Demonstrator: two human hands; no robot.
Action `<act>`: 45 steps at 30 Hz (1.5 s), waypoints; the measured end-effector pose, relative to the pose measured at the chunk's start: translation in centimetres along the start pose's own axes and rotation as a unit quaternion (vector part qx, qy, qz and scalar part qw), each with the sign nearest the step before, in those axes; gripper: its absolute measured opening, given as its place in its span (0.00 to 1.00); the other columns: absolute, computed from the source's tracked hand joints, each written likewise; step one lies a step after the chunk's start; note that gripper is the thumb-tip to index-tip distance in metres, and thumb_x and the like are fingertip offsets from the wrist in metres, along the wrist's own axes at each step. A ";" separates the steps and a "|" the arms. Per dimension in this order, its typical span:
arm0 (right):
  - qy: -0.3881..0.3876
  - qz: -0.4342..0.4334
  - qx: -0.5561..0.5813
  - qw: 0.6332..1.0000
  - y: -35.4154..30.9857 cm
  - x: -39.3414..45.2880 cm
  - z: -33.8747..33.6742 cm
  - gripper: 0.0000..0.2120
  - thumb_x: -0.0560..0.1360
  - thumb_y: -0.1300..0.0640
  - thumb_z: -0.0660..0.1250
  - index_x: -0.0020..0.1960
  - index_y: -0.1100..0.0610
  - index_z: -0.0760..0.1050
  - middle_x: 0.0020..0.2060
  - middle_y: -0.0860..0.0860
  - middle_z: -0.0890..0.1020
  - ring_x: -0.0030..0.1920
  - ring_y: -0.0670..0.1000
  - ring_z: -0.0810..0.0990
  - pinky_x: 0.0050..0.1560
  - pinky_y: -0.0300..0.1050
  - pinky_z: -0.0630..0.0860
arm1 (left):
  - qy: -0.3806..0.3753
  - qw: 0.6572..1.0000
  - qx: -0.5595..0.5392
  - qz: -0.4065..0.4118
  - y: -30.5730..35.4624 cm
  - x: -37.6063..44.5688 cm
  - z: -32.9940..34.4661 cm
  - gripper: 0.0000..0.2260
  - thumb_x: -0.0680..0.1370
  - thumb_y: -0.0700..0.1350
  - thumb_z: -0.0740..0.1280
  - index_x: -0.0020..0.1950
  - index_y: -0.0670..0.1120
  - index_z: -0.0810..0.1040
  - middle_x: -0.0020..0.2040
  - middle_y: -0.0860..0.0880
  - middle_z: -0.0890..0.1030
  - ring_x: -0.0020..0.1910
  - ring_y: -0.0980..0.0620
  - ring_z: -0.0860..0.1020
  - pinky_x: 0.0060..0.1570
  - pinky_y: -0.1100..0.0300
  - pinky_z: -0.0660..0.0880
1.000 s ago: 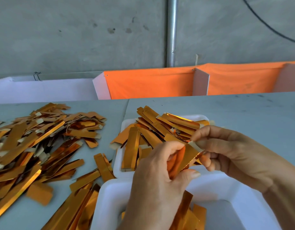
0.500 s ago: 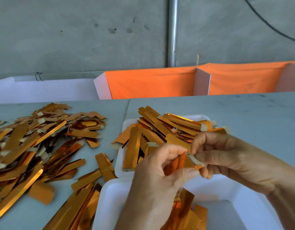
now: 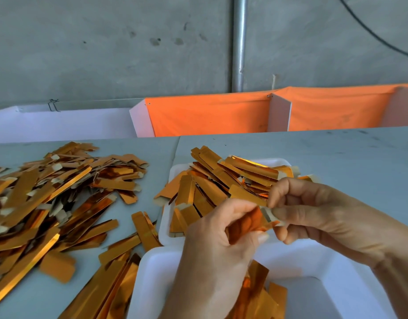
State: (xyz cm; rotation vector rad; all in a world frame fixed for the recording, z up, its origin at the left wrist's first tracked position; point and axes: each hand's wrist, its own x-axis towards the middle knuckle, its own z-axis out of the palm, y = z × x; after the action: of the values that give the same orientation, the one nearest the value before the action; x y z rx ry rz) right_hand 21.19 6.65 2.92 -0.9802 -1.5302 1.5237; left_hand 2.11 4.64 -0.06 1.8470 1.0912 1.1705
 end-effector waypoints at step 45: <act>-0.040 0.042 0.095 0.994 1.1 0.7 0.4 0.10 0.66 0.59 0.76 0.45 0.61 0.78 0.31 0.57 0.76 0.29 0.51 0.78 0.29 0.40 0.78 | 0.010 0.988 0.146 0.058 0.3 0.1 -0.4 0.18 0.70 0.45 0.74 0.45 0.68 0.72 0.51 0.66 0.70 0.54 0.70 0.69 0.48 0.79 0.65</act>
State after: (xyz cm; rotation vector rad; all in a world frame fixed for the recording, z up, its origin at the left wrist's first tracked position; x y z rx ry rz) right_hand 20.53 7.13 1.84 -0.8924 -1.3830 1.7510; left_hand 1.86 4.62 0.40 2.1499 1.2345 1.1449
